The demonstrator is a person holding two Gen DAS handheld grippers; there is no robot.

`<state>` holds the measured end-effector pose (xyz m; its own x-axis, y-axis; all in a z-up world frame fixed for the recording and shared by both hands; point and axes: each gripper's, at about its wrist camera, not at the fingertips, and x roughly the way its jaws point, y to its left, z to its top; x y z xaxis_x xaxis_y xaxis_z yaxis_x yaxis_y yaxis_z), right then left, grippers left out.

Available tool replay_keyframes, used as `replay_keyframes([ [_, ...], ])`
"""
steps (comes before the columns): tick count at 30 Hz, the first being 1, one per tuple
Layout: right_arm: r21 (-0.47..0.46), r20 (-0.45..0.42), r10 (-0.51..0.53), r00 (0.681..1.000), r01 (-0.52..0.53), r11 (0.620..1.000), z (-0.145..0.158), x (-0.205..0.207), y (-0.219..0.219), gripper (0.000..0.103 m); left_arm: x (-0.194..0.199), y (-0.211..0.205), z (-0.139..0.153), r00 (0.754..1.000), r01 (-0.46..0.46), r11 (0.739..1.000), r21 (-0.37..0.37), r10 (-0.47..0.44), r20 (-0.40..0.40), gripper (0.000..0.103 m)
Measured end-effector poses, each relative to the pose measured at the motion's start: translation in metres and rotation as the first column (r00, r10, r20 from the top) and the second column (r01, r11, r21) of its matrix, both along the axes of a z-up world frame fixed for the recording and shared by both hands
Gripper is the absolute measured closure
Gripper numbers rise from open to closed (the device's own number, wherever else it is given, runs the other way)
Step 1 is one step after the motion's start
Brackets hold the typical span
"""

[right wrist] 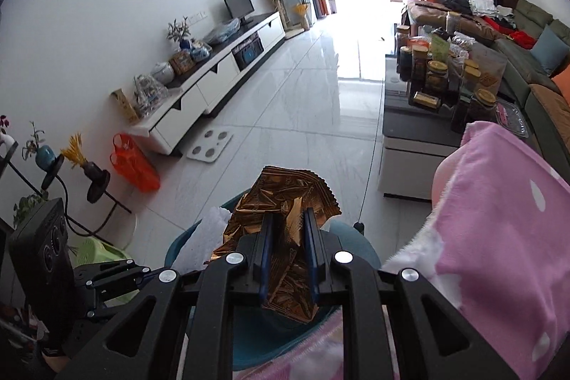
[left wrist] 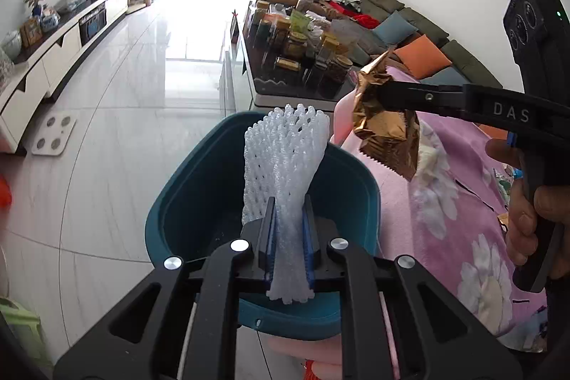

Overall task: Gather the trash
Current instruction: 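Carry both items to the teal bin and open both tools to drop them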

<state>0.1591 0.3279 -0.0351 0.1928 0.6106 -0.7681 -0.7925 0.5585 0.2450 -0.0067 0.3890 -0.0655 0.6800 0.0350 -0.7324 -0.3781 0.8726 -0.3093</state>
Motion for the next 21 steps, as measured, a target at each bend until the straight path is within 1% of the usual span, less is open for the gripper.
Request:
replay_keyframes([
  [2,-0.041,0.004,0.012,1.0,-0.012,0.999,-0.01,-0.002,0.013,0.086,-0.001,0.004,-0.012,1.0,-0.009,1.0,-0.027,0.009,-0.009,0.087],
  [3,-0.063,0.003,0.02,1.0,-0.019,0.998,-0.013,-0.003,0.018,0.084,-0.003,0.008,-0.017,1.0,-0.021,0.999,-0.047,0.021,-0.01,0.085],
  [5,-0.097,0.009,0.028,1.0,-0.027,0.995,-0.02,-0.005,0.024,0.077,-0.002,0.008,-0.025,0.999,-0.033,0.997,-0.069,0.032,-0.015,0.076],
  [6,-0.114,0.012,0.033,0.999,-0.032,0.993,-0.021,-0.007,0.028,0.07,-0.002,0.008,-0.028,0.999,-0.047,0.996,-0.076,0.046,-0.015,0.073],
  [7,-0.121,0.006,0.036,0.999,-0.035,0.992,-0.023,-0.009,0.03,0.07,-0.003,0.009,-0.03,0.998,-0.058,0.995,-0.08,0.056,-0.017,0.067],
  [8,-0.123,0.008,0.035,0.999,-0.034,0.992,-0.024,-0.01,0.03,0.07,-0.002,0.009,-0.032,0.998,-0.068,0.994,-0.081,0.067,-0.02,0.064],
  [9,-0.126,0.015,0.034,0.999,-0.032,0.992,-0.024,-0.011,0.03,0.07,-0.003,0.011,-0.034,0.997,-0.078,0.993,-0.083,0.077,-0.022,0.064],
  [11,-0.124,0.002,0.028,1.0,-0.027,0.992,-0.027,-0.009,0.03,0.069,-0.004,0.012,-0.035,0.997,-0.081,0.993,-0.089,0.079,-0.018,0.056],
  [13,-0.105,0.004,0.019,1.0,-0.019,0.994,-0.024,-0.008,0.026,0.069,-0.004,0.01,-0.033,0.997,-0.08,0.993,-0.084,0.079,-0.017,0.054],
  [14,-0.1,0.008,0.016,1.0,-0.015,0.995,-0.022,-0.008,0.024,0.068,-0.002,0.007,-0.031,0.997,-0.081,0.994,-0.075,0.08,-0.012,0.046],
  [15,-0.091,0.005,0.011,1.0,-0.011,0.996,-0.02,-0.007,0.021,0.064,-0.003,0.007,-0.028,0.996,-0.087,0.994,-0.068,0.086,-0.01,0.042],
  [16,-0.081,0.008,0.005,1.0,-0.004,0.997,-0.018,-0.006,0.018,0.056,-0.002,0.006,-0.024,0.995,-0.095,0.994,-0.055,0.095,-0.01,0.033],
  [17,-0.071,0.016,-0.004,1.0,0.006,0.997,-0.014,-0.007,0.014,0.05,0.001,0.006,-0.019,0.995,-0.101,0.994,-0.044,0.1,-0.003,0.024],
  [19,-0.042,0.033,-0.015,0.999,0.016,0.999,-0.006,-0.007,0.006,0.034,0.0,0.005,-0.009,0.994,-0.11,0.993,-0.036,0.111,0.017,0.016],
  [20,-0.028,0.045,-0.024,0.999,0.025,0.999,-0.001,-0.008,0.001,0.029,-0.001,0.004,-0.004,0.993,-0.115,0.993,-0.028,0.116,0.026,0.011],
  [21,-0.015,0.057,-0.036,0.998,0.037,0.999,0.003,-0.009,-0.005,0.021,-0.001,0.004,0.002,0.992,-0.121,0.992,-0.018,0.122,0.032,0.008],
])
